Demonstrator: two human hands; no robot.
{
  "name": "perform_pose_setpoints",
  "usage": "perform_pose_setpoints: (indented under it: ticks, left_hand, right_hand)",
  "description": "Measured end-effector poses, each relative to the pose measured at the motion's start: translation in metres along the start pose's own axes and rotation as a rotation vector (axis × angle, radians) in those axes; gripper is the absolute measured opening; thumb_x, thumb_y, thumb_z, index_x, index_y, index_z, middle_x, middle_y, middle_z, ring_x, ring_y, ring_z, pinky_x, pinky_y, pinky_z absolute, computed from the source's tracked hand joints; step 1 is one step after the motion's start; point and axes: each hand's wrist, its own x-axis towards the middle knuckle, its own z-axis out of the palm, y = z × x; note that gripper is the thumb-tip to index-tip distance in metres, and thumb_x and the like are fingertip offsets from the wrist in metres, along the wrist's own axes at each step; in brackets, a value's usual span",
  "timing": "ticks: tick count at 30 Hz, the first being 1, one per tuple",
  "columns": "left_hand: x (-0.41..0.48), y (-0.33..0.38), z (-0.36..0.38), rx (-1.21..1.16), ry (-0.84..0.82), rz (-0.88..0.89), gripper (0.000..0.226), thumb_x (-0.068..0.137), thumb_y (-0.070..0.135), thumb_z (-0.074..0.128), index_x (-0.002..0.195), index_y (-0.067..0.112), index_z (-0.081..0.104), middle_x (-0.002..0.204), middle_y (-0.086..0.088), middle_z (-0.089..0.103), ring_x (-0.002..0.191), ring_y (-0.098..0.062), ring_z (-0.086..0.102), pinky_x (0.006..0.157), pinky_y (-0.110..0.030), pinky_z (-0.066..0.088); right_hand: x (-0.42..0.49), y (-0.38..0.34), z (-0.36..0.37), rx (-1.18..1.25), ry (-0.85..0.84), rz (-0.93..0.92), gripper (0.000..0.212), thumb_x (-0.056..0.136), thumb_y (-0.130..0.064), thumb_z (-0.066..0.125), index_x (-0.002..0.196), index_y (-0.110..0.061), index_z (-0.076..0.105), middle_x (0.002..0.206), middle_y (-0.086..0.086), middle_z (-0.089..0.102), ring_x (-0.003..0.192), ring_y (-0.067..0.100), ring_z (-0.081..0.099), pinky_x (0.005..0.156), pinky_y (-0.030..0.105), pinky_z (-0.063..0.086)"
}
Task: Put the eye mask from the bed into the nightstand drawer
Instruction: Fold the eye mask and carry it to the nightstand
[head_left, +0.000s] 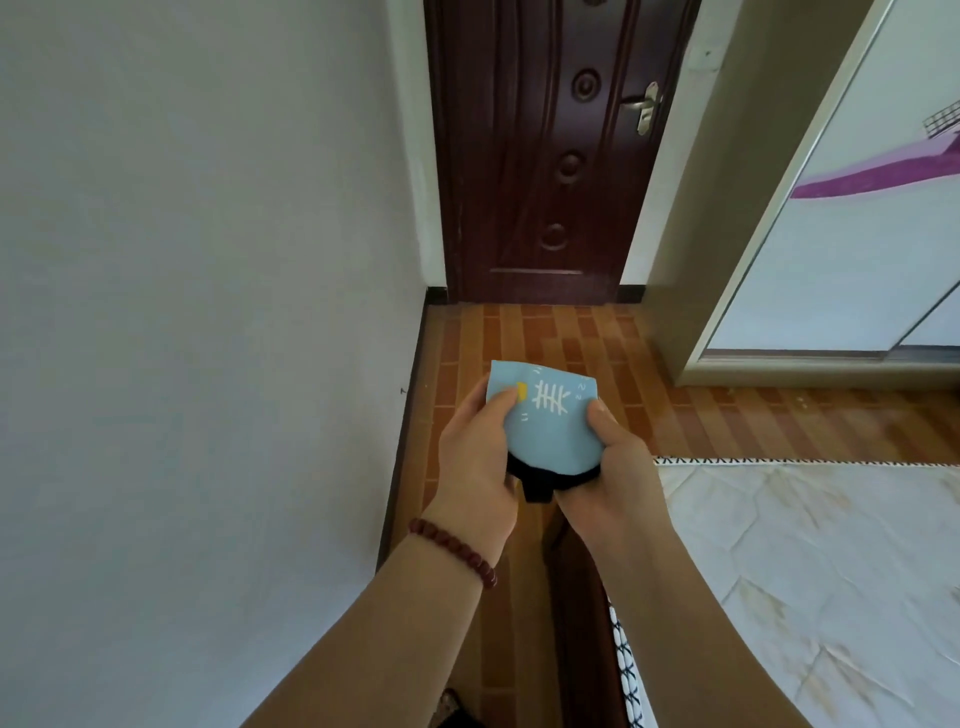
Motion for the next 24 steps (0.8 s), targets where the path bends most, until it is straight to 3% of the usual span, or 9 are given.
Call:
perform_pose_setpoints:
  ticks: [6, 10, 17, 21, 24]
  left_hand:
    - [0.092, 0.050, 0.019, 0.028, -0.093, -0.012, 0.035, 0.089, 0.020, 0.061, 0.125, 0.019, 0.060, 0.119, -0.012, 0.067, 0.103, -0.032, 0.067, 0.082, -0.046, 0.058]
    - [0.142, 0.063, 0.037, 0.008, -0.129, -0.040, 0.034, 0.092, 0.019, 0.057, 0.126, 0.016, 0.059, 0.118, -0.013, 0.068, 0.101, -0.031, 0.068, 0.071, -0.040, 0.060]
    - [0.248, 0.083, 0.099, 0.020, -0.127, -0.067, 0.028, 0.093, 0.017, 0.056, 0.120, 0.014, 0.063, 0.113, -0.012, 0.070, 0.093, -0.027, 0.069, 0.061, -0.034, 0.060]
    - [0.304, 0.096, 0.147, 0.038, -0.101, -0.048, 0.028, 0.093, 0.015, 0.055, 0.121, 0.011, 0.062, 0.112, -0.013, 0.069, 0.085, -0.024, 0.068, 0.052, -0.028, 0.058]
    - [0.342, 0.105, 0.184, 0.044, -0.126, -0.046, 0.021, 0.092, 0.015, 0.057, 0.111, 0.014, 0.066, 0.104, -0.010, 0.071, 0.084, -0.023, 0.070, 0.054, -0.031, 0.059]
  right_hand:
    - [0.089, -0.007, 0.046, 0.042, 0.052, 0.009, 0.032, 0.094, -0.023, 0.053, 0.121, -0.007, 0.058, 0.115, 0.019, 0.067, 0.101, 0.034, 0.068, 0.073, 0.045, 0.058]
    - [0.138, -0.021, 0.057, 0.035, 0.051, -0.019, 0.026, 0.093, -0.022, 0.055, 0.113, -0.007, 0.062, 0.104, 0.017, 0.073, 0.088, 0.030, 0.073, 0.068, 0.042, 0.060]
    - [0.250, -0.068, 0.072, 0.015, 0.109, -0.010, 0.035, 0.091, -0.024, 0.058, 0.119, -0.005, 0.060, 0.112, 0.019, 0.070, 0.091, 0.031, 0.072, 0.066, 0.040, 0.060]
    - [0.311, -0.107, 0.079, 0.017, 0.074, -0.042, 0.026, 0.092, -0.025, 0.056, 0.106, -0.005, 0.064, 0.088, 0.014, 0.077, 0.076, 0.028, 0.075, 0.061, 0.039, 0.061]
    - [0.355, -0.136, 0.084, 0.025, 0.081, -0.062, 0.027, 0.089, -0.024, 0.060, 0.108, -0.005, 0.064, 0.085, 0.013, 0.077, 0.074, 0.028, 0.075, 0.056, 0.037, 0.060]
